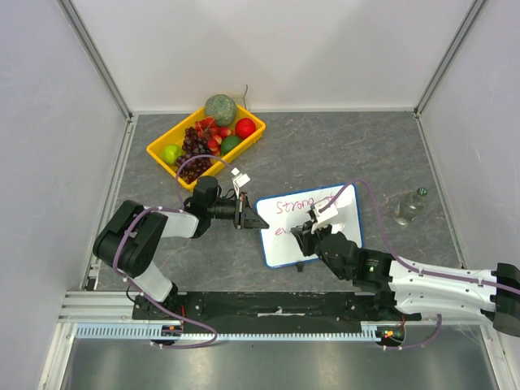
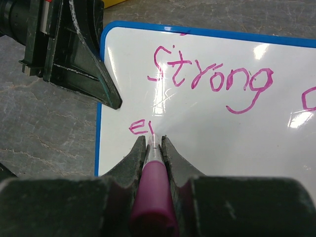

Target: Write a sentence on the whiteboard

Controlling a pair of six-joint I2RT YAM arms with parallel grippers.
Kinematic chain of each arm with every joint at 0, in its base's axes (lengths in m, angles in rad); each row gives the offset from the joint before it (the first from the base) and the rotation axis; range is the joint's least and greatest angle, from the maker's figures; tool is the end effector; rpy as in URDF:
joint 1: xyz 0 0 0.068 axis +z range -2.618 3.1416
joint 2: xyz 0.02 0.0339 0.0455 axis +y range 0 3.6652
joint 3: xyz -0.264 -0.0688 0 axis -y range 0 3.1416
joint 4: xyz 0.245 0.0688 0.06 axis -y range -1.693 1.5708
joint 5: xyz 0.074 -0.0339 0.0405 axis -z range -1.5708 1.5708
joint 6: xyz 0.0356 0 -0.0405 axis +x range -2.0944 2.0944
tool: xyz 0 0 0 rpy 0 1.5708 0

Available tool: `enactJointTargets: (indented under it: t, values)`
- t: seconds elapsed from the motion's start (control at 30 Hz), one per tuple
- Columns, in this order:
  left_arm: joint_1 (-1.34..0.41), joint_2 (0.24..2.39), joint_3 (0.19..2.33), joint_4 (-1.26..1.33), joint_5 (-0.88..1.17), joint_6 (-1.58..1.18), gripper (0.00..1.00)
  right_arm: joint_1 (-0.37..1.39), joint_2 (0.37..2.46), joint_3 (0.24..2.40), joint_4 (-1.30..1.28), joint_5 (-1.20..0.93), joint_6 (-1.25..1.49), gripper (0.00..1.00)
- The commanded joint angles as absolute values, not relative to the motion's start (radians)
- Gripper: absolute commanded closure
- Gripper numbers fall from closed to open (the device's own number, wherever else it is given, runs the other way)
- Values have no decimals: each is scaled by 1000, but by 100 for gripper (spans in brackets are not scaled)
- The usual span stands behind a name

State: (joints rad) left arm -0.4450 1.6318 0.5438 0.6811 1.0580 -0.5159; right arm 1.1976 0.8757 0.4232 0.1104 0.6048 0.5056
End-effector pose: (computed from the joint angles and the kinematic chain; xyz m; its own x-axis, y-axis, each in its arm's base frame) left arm 0.2457 -0.1515 0.1517 -0.7712 0.0997 -0.6287 0.6358 0.1696 -0.7530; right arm 0.0899 0.1740 0.2284 -0.3834 0.1135 -0.9166 -0.4401 0.8501 0.2894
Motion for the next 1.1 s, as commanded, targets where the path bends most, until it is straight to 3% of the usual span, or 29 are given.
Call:
enactJointTargets:
  t: [0.0, 1.07]
  values:
    - [-443, 1646, 534, 655, 1028, -443, 98, 1193, 859, 394, 37, 635, 515, 100]
    - [-445, 1646, 534, 655, 1028, -443, 98, 1192, 908, 488, 61, 749, 466, 100]
